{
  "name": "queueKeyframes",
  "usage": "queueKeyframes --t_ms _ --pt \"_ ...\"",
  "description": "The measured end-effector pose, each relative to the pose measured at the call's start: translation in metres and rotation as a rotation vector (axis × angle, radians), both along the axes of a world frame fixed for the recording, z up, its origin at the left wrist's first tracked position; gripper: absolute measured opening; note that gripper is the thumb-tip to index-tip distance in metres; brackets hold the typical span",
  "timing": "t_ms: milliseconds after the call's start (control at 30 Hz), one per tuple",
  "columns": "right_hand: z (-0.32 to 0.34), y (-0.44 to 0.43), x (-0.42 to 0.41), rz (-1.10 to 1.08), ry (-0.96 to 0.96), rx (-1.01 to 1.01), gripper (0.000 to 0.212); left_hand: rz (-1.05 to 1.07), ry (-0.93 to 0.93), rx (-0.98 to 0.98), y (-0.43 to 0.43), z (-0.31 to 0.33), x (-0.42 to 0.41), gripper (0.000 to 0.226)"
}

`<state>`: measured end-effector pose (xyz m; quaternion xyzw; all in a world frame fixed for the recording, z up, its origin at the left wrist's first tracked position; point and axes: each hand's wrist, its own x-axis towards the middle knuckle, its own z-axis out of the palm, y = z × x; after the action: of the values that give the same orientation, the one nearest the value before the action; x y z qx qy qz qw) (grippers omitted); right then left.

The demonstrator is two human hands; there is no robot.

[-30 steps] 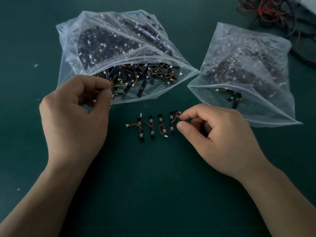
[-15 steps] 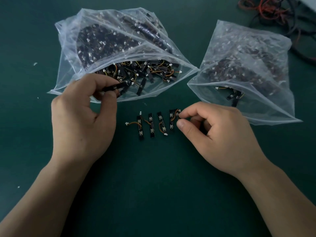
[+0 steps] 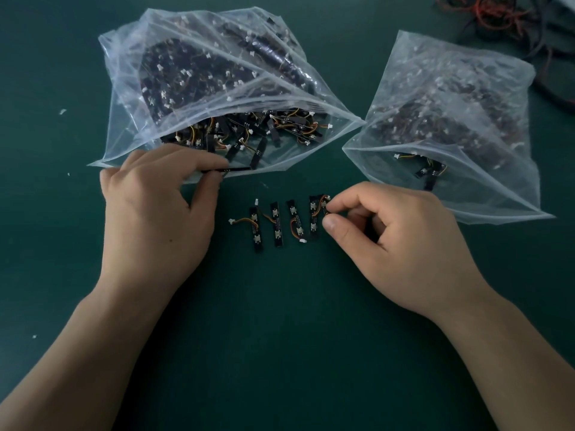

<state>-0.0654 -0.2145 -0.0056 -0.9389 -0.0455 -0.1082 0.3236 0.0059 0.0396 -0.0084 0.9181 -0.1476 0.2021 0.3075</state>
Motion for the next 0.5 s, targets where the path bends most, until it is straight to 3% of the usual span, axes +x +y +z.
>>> queueKeyframes --t_ms 200,500 --pt "0.0 0.0 0.0 0.0 0.004 -0.003 0.006 -0.018 -0.064 -0.122 -0.003 0.005 -0.001 0.018" --pt "0.002 0.001 0.0 -0.008 0.008 -0.018 0.01 -0.014 0.009 0.029 -0.022 0.02 0.013 0.023"
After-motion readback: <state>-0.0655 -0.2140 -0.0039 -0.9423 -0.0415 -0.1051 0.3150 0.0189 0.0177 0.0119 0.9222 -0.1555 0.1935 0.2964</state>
